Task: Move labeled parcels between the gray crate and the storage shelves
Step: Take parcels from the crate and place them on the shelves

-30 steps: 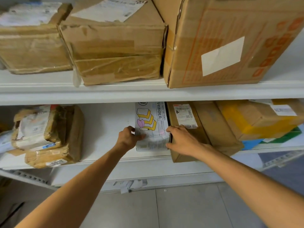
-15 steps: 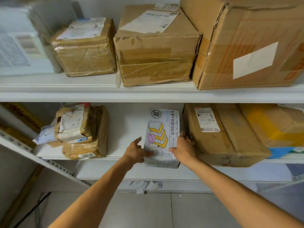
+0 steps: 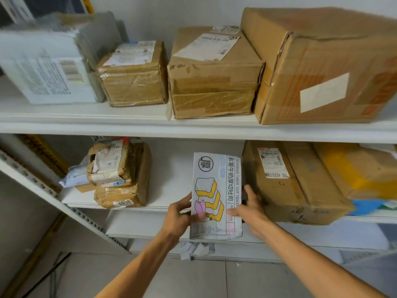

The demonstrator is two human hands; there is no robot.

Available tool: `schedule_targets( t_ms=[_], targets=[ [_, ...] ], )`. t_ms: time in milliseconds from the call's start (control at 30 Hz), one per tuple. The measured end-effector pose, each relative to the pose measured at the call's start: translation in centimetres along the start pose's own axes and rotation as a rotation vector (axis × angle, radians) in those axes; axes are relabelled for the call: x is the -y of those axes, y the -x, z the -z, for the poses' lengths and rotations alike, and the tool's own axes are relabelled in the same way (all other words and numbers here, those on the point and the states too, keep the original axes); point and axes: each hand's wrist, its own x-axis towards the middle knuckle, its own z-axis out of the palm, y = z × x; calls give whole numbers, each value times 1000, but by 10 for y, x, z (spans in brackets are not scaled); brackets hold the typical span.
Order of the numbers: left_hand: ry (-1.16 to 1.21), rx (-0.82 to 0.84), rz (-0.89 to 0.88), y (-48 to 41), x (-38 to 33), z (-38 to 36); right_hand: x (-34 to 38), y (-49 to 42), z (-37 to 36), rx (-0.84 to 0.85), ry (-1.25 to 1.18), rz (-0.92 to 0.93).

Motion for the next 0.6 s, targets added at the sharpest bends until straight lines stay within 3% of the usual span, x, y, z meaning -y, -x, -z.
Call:
schedule_targets(
  t_ms=[267, 433, 600],
  targets=[
    [44, -165, -94, 40, -33, 6, 47, 61, 2, 70, 76, 202],
    [117, -144, -103, 47, -44, 20, 48, 81, 2, 72, 106, 275],
    [146, -174, -271, 64, -42, 15, 43, 88, 0, 70, -25, 332]
  ],
)
